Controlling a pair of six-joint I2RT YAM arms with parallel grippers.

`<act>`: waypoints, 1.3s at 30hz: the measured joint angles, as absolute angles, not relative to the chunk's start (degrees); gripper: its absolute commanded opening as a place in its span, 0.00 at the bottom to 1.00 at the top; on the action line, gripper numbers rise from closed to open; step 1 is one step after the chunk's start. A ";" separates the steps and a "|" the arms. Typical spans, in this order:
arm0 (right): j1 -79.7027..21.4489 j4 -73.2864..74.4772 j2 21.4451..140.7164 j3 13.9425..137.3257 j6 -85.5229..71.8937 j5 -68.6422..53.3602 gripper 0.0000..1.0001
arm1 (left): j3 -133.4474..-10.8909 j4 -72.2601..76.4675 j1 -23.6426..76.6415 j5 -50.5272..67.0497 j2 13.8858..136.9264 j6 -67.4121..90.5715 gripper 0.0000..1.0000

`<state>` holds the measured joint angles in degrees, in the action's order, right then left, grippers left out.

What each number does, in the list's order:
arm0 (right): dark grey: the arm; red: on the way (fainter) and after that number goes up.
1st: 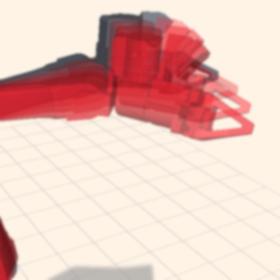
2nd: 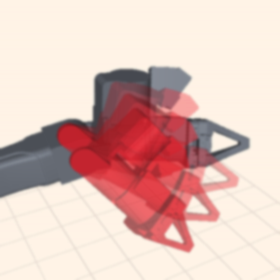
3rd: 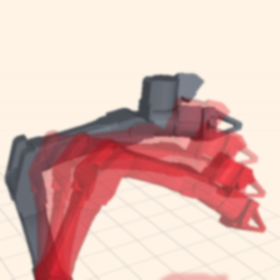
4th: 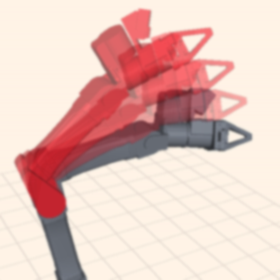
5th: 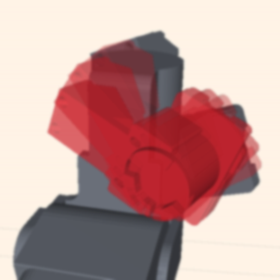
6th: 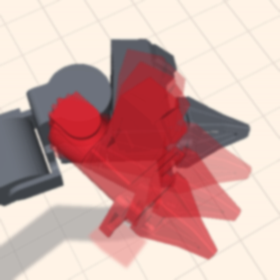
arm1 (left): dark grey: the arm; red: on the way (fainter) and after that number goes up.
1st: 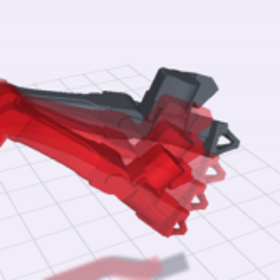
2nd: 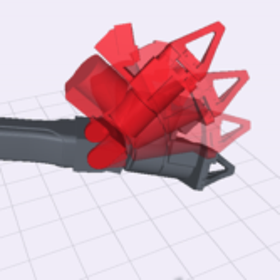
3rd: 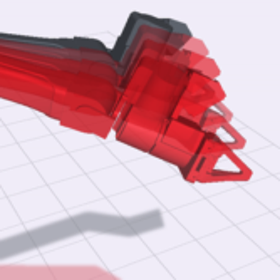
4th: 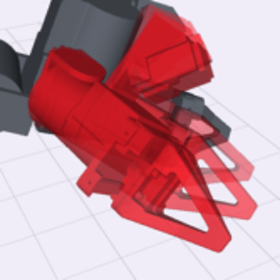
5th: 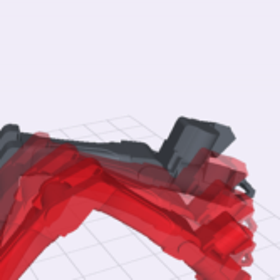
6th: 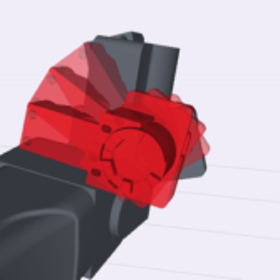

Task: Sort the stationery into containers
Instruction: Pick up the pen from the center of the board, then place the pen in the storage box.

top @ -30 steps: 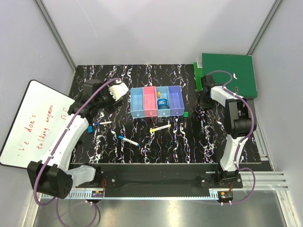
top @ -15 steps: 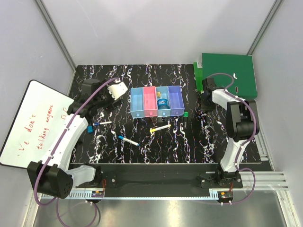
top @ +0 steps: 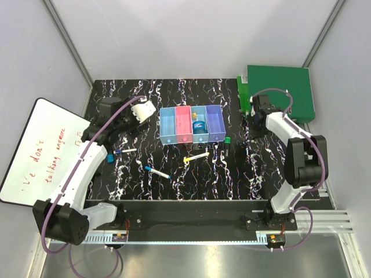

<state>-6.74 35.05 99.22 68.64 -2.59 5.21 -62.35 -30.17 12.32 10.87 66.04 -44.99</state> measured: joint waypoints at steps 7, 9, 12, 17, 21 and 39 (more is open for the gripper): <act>-6.81 35.40 94.35 75.72 -0.73 3.49 0.00 | -59.55 -30.46 12.32 12.58 66.61 -41.60 0.82; -7.03 35.40 94.06 77.87 -0.21 3.33 0.00 | -59.55 -30.33 12.32 13.74 67.42 -40.03 0.82; -8.08 35.44 94.06 80.36 0.21 3.25 0.00 | -59.59 -30.33 12.32 16.32 69.19 -37.41 0.83; -12.99 35.57 96.20 84.73 0.64 2.33 0.00 | -61.60 -30.52 12.32 19.16 73.01 -33.63 0.85; -16.75 35.44 100.18 87.66 1.08 1.83 0.00 | -63.02 -30.28 12.32 20.71 74.26 -31.46 0.87; -23.29 35.07 111.96 91.57 1.50 0.75 0.00 | -63.22 -30.59 12.12 22.24 74.39 -29.78 0.88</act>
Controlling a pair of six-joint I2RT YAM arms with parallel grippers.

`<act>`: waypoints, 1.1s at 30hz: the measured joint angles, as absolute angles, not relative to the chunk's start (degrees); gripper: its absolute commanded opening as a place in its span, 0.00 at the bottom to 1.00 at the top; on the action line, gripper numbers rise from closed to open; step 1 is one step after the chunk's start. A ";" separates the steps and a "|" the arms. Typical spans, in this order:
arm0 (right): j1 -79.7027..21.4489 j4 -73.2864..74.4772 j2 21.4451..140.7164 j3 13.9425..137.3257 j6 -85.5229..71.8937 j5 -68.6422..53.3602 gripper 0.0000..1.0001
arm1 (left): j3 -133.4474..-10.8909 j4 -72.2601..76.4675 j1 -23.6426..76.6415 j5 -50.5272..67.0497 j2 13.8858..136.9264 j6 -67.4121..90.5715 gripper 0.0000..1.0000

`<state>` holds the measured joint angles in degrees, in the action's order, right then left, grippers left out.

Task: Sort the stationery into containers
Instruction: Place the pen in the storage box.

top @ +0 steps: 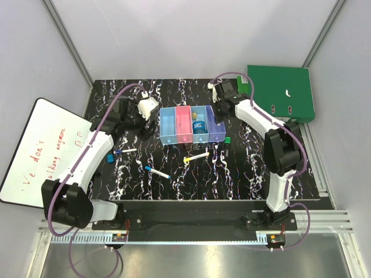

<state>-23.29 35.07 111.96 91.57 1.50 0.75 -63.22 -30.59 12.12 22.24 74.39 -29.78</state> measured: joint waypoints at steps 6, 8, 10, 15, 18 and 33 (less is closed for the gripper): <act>-25.08 34.54 112.71 92.36 1.48 0.54 0.00 | -62.00 -30.79 11.42 21.61 73.95 -30.22 0.88; -25.08 34.52 112.95 92.36 1.48 0.51 0.00 | -60.93 -30.92 11.16 21.15 73.47 -30.46 0.88; -25.08 34.41 113.08 92.23 1.48 0.54 0.00 | -59.81 -31.14 10.70 20.78 72.88 -30.61 0.88; -25.08 34.09 113.10 90.04 1.48 0.54 0.06 | -57.34 -31.20 8.84 19.49 71.48 -31.70 0.88; -25.08 34.13 113.10 88.82 1.50 0.54 0.25 | -55.59 -31.16 7.57 18.68 70.63 -32.53 0.88; -25.08 34.06 113.10 88.71 1.72 0.47 0.42 | -46.94 -29.23 0.78 15.88 69.91 -51.77 0.87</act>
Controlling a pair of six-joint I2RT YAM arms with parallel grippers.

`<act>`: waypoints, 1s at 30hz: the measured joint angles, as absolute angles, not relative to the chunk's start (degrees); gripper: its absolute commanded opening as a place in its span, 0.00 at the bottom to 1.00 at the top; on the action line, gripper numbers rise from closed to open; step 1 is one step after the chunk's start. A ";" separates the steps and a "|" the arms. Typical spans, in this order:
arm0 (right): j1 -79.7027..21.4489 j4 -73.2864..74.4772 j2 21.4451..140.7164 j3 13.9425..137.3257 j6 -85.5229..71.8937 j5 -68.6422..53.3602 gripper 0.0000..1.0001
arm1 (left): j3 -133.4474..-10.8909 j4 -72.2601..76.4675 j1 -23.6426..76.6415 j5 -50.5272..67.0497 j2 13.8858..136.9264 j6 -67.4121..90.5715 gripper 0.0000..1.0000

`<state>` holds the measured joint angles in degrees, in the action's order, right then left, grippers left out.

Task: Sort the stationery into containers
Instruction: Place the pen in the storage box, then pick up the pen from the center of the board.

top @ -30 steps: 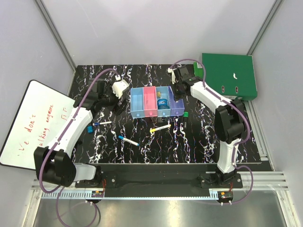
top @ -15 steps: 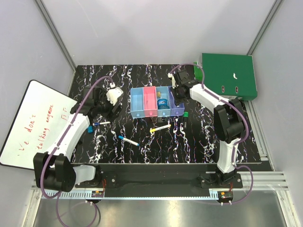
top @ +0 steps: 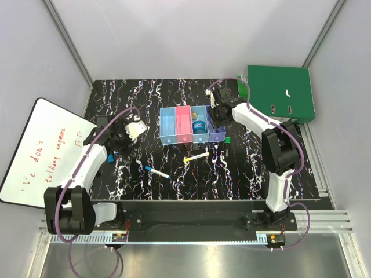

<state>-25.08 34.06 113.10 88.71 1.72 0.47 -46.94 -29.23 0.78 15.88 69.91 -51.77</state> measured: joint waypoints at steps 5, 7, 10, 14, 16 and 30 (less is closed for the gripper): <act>-25.08 34.09 113.10 89.06 2.22 0.51 0.43 | -47.20 -26.76 -2.92 16.08 70.83 -62.00 0.86; -25.08 34.09 113.10 89.60 2.74 0.56 0.44 | -47.92 -26.57 -4.51 16.23 72.44 -65.67 0.87; -25.08 34.02 112.99 90.61 3.51 0.78 0.44 | -48.73 -26.15 -6.44 16.69 74.70 -71.42 0.86; -25.08 33.65 112.12 91.59 4.71 1.02 0.45 | -48.75 -26.00 -8.05 17.41 76.25 -77.71 0.86; -25.08 33.61 111.48 91.81 5.15 1.10 0.45 | -48.75 -26.00 -8.32 17.98 77.28 -80.20 0.86; -25.08 32.40 109.16 94.11 7.79 3.22 0.46 | -48.80 -28.84 -8.58 20.08 84.55 -88.36 0.84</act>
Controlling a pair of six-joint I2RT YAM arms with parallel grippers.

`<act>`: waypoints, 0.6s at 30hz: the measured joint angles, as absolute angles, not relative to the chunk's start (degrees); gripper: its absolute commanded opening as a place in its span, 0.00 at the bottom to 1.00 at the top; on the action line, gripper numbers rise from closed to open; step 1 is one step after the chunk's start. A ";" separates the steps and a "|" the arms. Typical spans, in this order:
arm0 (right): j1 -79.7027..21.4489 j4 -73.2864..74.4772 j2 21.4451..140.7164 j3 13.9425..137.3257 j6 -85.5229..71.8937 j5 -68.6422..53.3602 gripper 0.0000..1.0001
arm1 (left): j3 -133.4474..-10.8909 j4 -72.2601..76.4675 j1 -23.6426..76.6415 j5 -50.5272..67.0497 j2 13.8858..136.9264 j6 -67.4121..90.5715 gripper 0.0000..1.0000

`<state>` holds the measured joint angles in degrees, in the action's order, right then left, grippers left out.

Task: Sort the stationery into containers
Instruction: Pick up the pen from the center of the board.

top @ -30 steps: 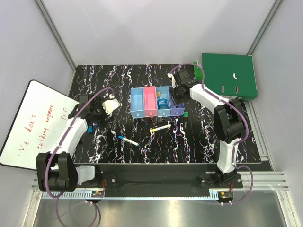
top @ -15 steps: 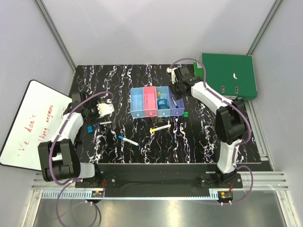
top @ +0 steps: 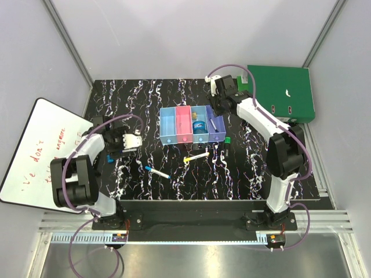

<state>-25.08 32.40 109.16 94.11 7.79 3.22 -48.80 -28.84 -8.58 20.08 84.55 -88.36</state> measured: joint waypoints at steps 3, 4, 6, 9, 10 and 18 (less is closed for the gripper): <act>-25.08 32.36 109.10 94.11 7.99 3.62 0.46 | -48.84 -30.96 -8.67 20.14 85.58 -89.49 0.84; -25.08 32.38 109.08 94.11 8.03 3.64 0.46 | -48.93 -31.64 -8.73 20.36 85.82 -89.86 0.84; -25.08 32.36 109.06 94.11 8.21 3.68 0.46 | -49.15 -32.82 -8.86 20.95 86.21 -90.67 0.83; -25.08 32.38 108.90 94.11 8.40 3.90 0.46 | -49.25 -34.74 -8.99 21.69 86.87 -93.06 0.82; -25.08 32.38 108.81 94.11 8.43 3.92 0.46 | -49.41 -35.46 -8.99 21.65 87.26 -93.84 0.81; -25.08 32.36 107.61 94.11 8.78 3.97 0.46 | -55.18 -38.50 -9.61 19.64 93.76 -98.74 0.77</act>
